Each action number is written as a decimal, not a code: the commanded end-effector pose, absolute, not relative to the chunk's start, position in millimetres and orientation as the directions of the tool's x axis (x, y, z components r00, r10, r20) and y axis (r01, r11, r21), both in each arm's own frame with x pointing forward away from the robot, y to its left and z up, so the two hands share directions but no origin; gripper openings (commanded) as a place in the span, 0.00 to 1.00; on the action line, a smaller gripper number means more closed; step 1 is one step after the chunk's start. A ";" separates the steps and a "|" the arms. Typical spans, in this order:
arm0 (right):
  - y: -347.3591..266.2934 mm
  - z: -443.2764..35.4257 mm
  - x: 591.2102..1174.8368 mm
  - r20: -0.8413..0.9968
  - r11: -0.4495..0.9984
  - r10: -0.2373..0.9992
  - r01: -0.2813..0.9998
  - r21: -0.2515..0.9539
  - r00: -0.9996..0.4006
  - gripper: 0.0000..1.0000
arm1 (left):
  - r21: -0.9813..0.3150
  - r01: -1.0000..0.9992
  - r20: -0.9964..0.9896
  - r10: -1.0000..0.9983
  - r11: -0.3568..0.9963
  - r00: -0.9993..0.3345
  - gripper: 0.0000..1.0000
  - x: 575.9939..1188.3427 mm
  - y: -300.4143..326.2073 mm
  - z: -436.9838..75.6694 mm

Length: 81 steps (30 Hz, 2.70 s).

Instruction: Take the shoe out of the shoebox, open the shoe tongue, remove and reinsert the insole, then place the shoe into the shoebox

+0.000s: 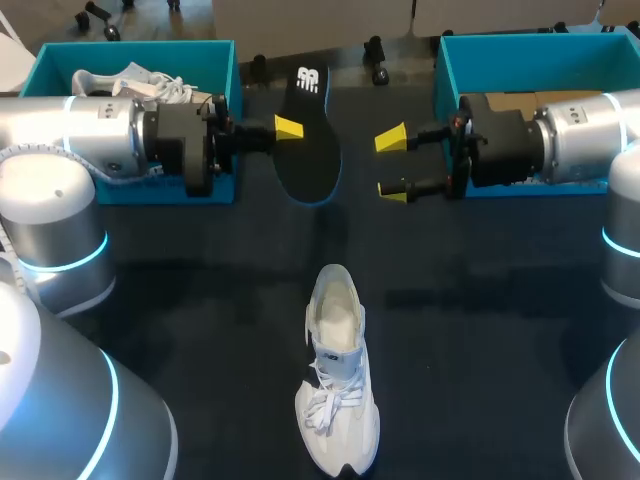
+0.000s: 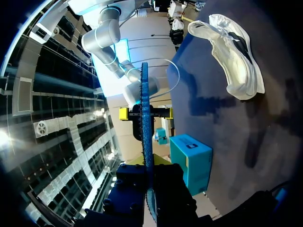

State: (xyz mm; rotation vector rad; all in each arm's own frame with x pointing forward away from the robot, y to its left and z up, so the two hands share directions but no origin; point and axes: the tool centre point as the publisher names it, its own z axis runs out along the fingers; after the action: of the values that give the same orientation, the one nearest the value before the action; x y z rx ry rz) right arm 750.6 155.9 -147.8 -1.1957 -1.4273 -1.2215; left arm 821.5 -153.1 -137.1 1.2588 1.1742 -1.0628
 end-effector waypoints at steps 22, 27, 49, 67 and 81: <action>188.5 -147.8 767.2 0.948 0.145 0.185 0.961 0.234 -0.259 0.49 | 0.114 0.993 -0.992 0.052 0.041 0.112 0.00 818.4 -178.1 -145.9; 190.5 -149.1 772.6 0.946 0.160 0.189 0.958 0.237 -0.265 0.46 | 0.124 0.991 -0.991 0.053 0.040 0.122 0.00 818.8 -179.0 -145.9; 201.7 -148.6 767.5 0.943 0.162 0.187 0.956 0.246 -0.274 0.50 | 0.156 0.986 -0.986 0.075 0.066 0.151 0.00 824.0 -189.3 -150.6; 210.6 -149.8 767.0 0.946 0.143 0.172 0.957 0.253 -0.276 1.00 | 0.155 0.986 -0.986 0.076 0.066 0.150 0.00 824.3 -189.4 -150.9; 211.4 -145.8 761.8 0.943 0.100 0.200 0.962 0.252 -0.268 0.47 | 0.155 0.986 -0.986 0.076 0.066 0.150 0.00 824.3 -189.4 -150.9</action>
State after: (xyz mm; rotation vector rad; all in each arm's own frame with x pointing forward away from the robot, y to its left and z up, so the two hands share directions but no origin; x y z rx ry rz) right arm 767.3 213.0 -146.0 -1.1601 -1.6029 -1.2293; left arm 824.0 -187.7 -150.7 1.2752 1.1778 -1.0119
